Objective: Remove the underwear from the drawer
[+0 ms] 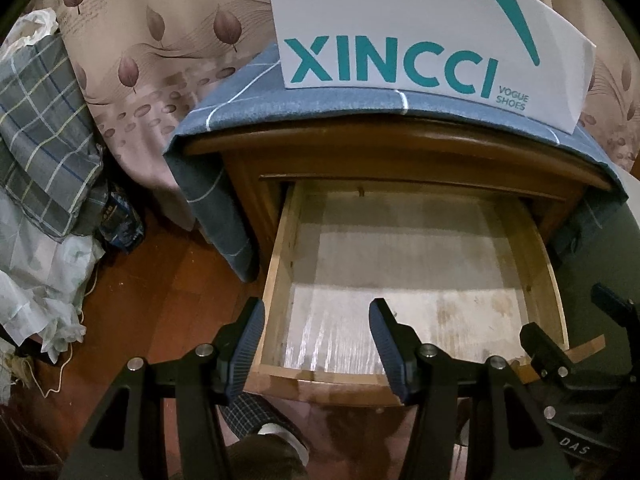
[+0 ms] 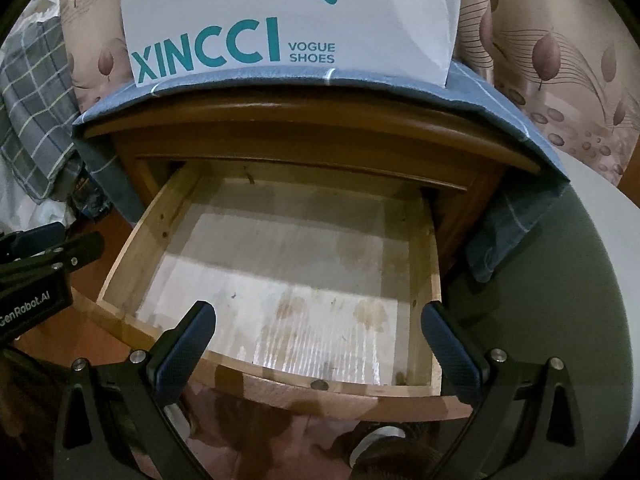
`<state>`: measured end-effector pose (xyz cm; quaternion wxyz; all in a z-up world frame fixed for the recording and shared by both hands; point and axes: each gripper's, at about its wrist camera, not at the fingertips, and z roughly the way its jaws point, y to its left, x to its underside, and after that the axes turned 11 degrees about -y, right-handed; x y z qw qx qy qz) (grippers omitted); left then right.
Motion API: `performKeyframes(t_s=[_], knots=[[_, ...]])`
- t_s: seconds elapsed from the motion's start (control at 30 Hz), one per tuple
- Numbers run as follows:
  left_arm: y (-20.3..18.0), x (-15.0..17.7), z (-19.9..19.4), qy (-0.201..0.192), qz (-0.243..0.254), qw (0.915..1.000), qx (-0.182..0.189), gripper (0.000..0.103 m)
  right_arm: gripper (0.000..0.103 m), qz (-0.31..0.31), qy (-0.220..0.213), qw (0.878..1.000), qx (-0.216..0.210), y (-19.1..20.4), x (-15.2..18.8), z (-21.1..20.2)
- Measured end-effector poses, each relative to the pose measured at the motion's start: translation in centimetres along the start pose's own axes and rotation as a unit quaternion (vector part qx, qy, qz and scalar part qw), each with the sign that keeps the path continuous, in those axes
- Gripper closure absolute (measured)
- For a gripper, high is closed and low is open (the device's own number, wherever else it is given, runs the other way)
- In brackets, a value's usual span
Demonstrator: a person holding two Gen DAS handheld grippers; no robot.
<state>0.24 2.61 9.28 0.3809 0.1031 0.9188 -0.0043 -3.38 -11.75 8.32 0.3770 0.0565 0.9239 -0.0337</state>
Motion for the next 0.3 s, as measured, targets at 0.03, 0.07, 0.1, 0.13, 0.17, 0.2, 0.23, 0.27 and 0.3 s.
performKeyframes(t_s=[0.03,0.07,0.1,0.13,0.17,0.2,0.23,0.27,0.3], knots=[[-0.05,0.02,-0.06,-0.002,0.001,1.0,0.001,0.047,0.001,0.0,0.001,1.0,0.0,-0.02,0.02,0.03],[-0.12,0.02,-0.13,-0.006,0.004,1.0,0.001,0.047,0.001,0.0,0.002,1.0,0.001,-0.07,0.01,0.08],[-0.21,0.06,-0.22,-0.01,0.009,0.9999,-0.001,0.047,0.001,-0.001,0.002,1.0,0.001,-0.07,0.0,0.13],[-0.33,0.08,-0.34,-0.014,0.013,0.9998,-0.002,0.047,0.001,-0.001,0.003,1.0,0.0,-0.04,0.02,0.12],[-0.38,0.05,-0.4,-0.017,0.016,0.9997,-0.001,0.047,0.001,-0.003,0.002,1.0,0.0,0.03,0.05,0.07],[-0.44,0.03,-0.52,-0.021,0.018,0.9996,0.001,0.047,0.001,-0.005,0.002,1.0,0.001,0.1,0.07,0.03],[-0.49,0.06,-0.6,-0.023,0.021,0.9995,0.004,0.047,0.001,-0.006,0.001,1.0,0.002,0.13,0.07,0.03],[-0.55,0.05,-0.63,-0.023,0.023,0.9995,0.004,0.047,0.001,-0.008,0.002,1.0,0.002,0.18,0.09,0.05],[-0.61,0.03,-0.64,-0.024,0.026,0.9994,0.003,0.047,0.001,-0.009,0.002,1.0,0.002,0.26,0.13,0.09]])
